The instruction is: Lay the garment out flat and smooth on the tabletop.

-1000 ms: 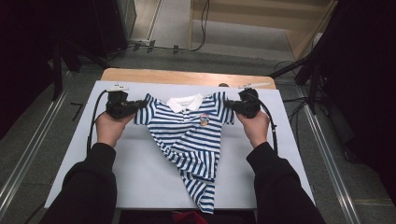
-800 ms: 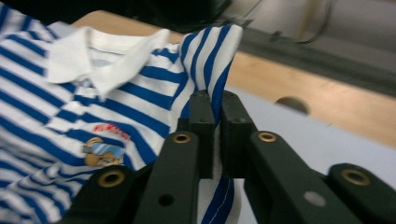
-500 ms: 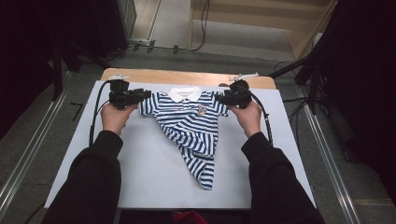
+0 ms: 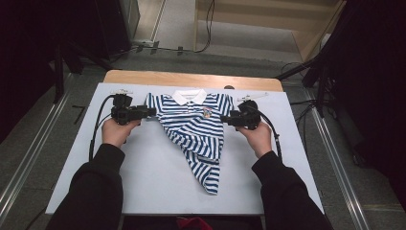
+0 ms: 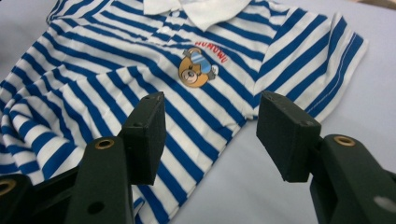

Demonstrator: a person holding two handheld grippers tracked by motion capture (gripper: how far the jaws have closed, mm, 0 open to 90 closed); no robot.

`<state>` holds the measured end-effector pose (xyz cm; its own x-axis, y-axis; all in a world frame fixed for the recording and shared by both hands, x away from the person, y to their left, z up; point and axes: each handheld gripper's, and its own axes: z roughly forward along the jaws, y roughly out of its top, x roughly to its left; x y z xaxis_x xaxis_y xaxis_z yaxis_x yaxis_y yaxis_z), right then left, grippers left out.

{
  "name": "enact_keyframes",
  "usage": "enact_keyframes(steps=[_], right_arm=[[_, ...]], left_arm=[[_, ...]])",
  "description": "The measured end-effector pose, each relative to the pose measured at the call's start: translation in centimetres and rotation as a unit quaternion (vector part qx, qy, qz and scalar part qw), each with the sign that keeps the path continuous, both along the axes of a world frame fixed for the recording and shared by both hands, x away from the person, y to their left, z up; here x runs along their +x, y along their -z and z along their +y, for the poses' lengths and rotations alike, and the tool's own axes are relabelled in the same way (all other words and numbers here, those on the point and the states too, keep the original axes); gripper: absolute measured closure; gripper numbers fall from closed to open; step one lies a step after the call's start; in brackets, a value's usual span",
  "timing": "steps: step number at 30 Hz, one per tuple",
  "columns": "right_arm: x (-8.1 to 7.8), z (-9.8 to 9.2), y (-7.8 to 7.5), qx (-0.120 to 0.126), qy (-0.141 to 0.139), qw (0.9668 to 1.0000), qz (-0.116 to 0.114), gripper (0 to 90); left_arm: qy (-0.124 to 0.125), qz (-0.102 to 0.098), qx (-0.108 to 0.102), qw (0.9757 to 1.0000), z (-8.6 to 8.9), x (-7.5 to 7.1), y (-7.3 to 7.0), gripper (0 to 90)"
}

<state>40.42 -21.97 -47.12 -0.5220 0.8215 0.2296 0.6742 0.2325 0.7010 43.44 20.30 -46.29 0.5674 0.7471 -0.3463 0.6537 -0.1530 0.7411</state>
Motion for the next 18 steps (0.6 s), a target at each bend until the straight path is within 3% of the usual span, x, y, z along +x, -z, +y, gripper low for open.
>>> enact_keyframes(steps=[4,9,18], right_arm=[[-1.1,-0.3,0.2,0.001,-0.004,1.0000,0.005,40.2],[-2.4,-0.5,0.4,0.001,-0.012,0.9999,0.011,39.5],[-3.9,-0.6,0.8,0.005,-0.025,0.9995,0.020,38.4]], left_arm=[[0.005,-0.006,0.004,1.0000,0.2,-0.9,0.1,42.8],[0.004,-0.002,0.008,1.0000,0.5,-1.5,0.5,38.4],[0.024,0.005,0.027,0.9993,0.2,-2.9,1.0,36.6]])
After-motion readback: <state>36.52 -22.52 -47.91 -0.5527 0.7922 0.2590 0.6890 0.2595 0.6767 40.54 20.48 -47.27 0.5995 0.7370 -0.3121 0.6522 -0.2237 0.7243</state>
